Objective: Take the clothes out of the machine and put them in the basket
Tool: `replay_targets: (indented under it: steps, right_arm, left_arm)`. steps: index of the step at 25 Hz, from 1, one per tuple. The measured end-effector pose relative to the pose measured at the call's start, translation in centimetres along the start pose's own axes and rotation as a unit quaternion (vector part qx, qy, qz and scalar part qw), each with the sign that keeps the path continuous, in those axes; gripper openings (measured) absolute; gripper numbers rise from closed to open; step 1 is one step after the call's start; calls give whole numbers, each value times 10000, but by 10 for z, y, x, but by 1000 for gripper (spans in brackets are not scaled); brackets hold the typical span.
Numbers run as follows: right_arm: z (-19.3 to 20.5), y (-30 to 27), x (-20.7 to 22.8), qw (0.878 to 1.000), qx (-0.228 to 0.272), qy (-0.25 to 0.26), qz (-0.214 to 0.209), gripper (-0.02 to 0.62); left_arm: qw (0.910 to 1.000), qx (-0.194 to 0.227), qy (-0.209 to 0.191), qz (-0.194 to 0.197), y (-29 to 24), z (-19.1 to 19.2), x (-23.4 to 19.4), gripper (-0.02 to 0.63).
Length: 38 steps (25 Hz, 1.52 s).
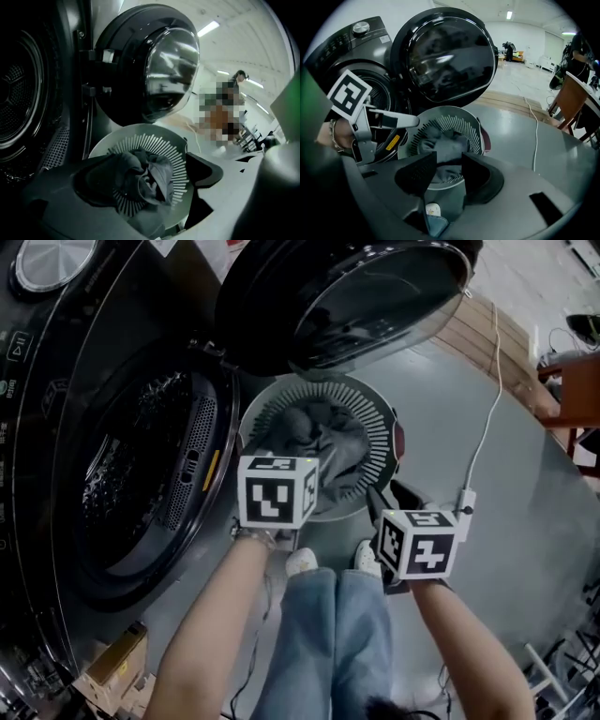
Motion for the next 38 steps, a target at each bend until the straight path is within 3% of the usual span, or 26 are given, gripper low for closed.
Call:
replay_targets:
  steps: [6, 11, 14, 28, 38]
  right_arm:
    - [13, 10, -5, 9999, 77, -135, 19, 167]
    - [35, 18, -14, 9996, -1, -278, 46, 164]
    - [43, 24, -21, 9994, 12, -355, 11, 161]
    - [37, 93, -37, 9992, 306, 97, -237, 160]
    - [30, 253, -59, 9981, 512, -18, -335, 160]
  left_arm:
    - [9978, -443, 127, -474, 26, 48, -47, 436]
    - [9933, -1061, 70, -462, 48, 116, -52, 436]
    - [9922, -1140, -71, -504, 59, 132, -46, 436]
    - [9973, -209, -287, -635, 112, 77, 7, 430]
    - [9953, 261, 26, -929, 257, 51, 87, 426]
Point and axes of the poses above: the fingertips, and each gripper's own axes: y backward along the fingers, x to its right, z out of its underside, the point moved 5 cm from there along y, backward along the fingers, and after that the axes turned 4 degrees about y, right-handed, at the moved point
